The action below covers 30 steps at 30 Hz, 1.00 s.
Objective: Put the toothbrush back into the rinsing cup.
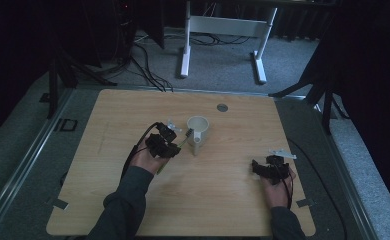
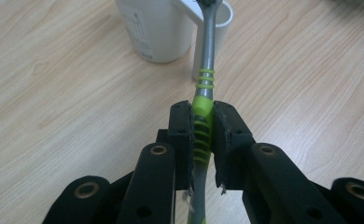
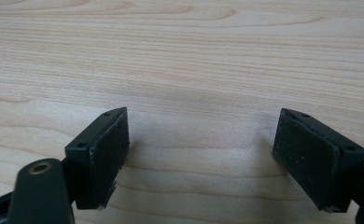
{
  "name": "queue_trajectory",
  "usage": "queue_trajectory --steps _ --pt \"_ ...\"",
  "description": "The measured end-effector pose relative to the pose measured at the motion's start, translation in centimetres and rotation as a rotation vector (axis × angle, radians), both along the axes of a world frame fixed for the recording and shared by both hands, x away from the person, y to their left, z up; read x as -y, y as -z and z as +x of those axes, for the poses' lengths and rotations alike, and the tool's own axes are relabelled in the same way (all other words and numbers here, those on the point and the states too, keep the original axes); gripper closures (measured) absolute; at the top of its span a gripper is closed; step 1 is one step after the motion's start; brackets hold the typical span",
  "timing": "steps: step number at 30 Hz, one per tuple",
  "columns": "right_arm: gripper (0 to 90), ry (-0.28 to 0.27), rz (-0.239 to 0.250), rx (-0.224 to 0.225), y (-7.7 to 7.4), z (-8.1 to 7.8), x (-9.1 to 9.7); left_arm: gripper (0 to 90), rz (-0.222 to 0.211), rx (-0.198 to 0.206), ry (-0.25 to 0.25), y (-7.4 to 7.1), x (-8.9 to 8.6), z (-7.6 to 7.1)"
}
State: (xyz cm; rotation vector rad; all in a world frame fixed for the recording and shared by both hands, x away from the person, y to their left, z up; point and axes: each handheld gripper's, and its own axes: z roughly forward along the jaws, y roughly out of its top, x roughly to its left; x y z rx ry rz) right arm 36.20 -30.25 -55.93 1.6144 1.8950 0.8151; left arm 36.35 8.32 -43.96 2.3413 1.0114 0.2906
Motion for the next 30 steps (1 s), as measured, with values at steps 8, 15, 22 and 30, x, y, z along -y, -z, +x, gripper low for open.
queue_trajectory --steps 8,15,22,30 --pt "18.1 -0.001 -0.001 0.001 0.0 0.0 0.0 78.9 -0.020 0.027 -0.005 -0.5 -0.1 0.2" --pt "18.1 0.000 0.001 0.000 0.0 0.0 0.0 78.8 -0.052 0.058 -0.016 -1.3 -0.4 0.3" --pt "18.1 0.000 0.001 0.000 0.0 0.0 0.0 78.8 -0.075 0.075 -0.020 -1.7 -0.4 0.5" --pt "18.1 0.000 0.000 0.000 0.0 0.0 0.0 78.8 -0.104 0.094 -0.026 -2.0 -0.5 0.6"
